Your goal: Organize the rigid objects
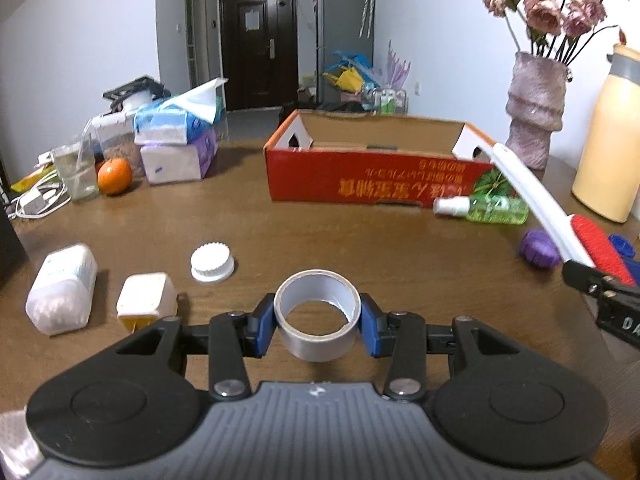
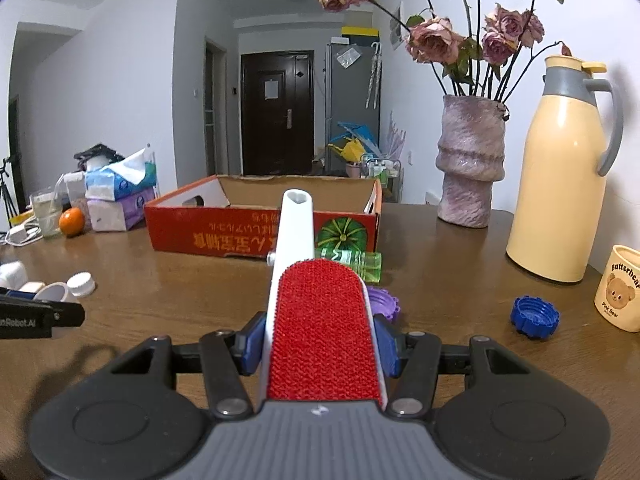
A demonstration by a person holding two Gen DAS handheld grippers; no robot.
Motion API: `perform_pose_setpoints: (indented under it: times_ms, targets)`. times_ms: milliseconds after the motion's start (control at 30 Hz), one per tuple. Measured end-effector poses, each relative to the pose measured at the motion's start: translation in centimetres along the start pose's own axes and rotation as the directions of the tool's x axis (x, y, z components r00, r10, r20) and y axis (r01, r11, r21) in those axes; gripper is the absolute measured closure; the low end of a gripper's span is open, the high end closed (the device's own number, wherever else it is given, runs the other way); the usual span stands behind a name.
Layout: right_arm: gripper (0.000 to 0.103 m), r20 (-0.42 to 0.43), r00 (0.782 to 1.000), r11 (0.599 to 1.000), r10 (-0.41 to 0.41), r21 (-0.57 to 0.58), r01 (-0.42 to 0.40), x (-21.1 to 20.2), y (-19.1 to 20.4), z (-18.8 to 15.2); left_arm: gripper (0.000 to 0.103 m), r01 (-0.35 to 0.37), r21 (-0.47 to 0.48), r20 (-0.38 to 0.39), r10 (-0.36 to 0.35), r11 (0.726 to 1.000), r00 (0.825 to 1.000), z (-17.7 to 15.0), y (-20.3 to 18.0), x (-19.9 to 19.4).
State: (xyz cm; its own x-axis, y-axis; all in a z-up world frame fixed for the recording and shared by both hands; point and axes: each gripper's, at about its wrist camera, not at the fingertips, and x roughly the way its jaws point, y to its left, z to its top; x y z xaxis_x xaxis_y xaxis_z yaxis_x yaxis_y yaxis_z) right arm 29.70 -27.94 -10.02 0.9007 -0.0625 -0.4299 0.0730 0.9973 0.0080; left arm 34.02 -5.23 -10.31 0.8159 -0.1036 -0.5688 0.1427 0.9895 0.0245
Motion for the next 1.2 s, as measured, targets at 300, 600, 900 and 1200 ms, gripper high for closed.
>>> perform_pose_setpoints:
  times_ms: [300,600,900,1200]
  targets:
    - [0.049,0.034,0.999,1.000,-0.005,0.010,0.004,-0.2,0.3,1.7,0.060,0.012,0.003,0.051,-0.012,1.000,0.999,2.3,-0.7,-0.8]
    - [0.049,0.075,0.997,1.000,-0.007,0.026,0.005,0.1,0.2,4.0,0.060,0.013,-0.002,0.091,-0.012,1.000,0.996,4.7,-1.2,-0.6]
    - [0.049,0.115,0.993,0.999,-0.009,0.043,0.004,0.6,0.2,6.0,0.060,0.019,-0.026,0.127,-0.016,0.999,0.992,6.8,-1.6,0.2]
    - [0.049,0.146,0.989,0.998,-0.007,0.066,-0.003,2.2,0.5,7.6,0.060,0.004,-0.052,0.147,0.004,0.999,0.989,8.4,-1.9,1.6]
